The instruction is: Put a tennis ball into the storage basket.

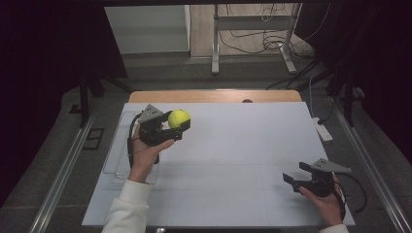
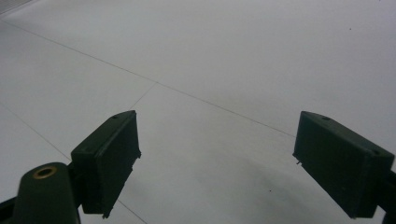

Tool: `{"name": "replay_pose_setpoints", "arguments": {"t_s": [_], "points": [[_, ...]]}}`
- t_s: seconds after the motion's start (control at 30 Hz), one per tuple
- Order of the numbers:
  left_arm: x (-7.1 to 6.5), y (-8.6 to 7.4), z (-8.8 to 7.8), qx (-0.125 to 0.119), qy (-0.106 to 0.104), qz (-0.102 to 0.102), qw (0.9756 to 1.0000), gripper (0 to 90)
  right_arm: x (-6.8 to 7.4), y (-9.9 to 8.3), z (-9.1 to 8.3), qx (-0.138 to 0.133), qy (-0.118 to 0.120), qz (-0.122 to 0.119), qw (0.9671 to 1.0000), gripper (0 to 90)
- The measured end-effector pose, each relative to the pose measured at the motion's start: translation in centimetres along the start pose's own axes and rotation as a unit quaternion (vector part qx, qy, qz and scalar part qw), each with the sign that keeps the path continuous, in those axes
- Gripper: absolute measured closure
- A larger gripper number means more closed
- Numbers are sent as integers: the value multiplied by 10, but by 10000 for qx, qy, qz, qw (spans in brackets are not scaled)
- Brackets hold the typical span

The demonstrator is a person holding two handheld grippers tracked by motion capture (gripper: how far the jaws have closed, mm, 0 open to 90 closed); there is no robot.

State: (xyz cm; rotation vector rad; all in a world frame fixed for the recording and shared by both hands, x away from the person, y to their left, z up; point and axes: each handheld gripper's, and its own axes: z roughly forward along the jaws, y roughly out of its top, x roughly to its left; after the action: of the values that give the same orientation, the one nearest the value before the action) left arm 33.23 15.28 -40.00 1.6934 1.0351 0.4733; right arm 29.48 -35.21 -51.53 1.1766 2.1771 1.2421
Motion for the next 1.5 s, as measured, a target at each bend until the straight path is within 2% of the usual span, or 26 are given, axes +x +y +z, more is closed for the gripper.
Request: {"name": "replay_pose_setpoints", "arguments": {"t_s": [0.47,0.9,1.1,1.5], "points": [[13,-2,-6,-12,260,-88,9996,260,0,0,0,0,-6,1,10000,142],[27,-3,-13,-57,354,-252,9990,260,0,0,0,10,-5,-1,10000,143],[32,-4,-15,-25,531,-244,9983,260,0,0,0,9,2,7,10000,143],[52,-12,-19,86,819,-427,9957,260,0,0,1,17,-8,-2,10000,143]]}}
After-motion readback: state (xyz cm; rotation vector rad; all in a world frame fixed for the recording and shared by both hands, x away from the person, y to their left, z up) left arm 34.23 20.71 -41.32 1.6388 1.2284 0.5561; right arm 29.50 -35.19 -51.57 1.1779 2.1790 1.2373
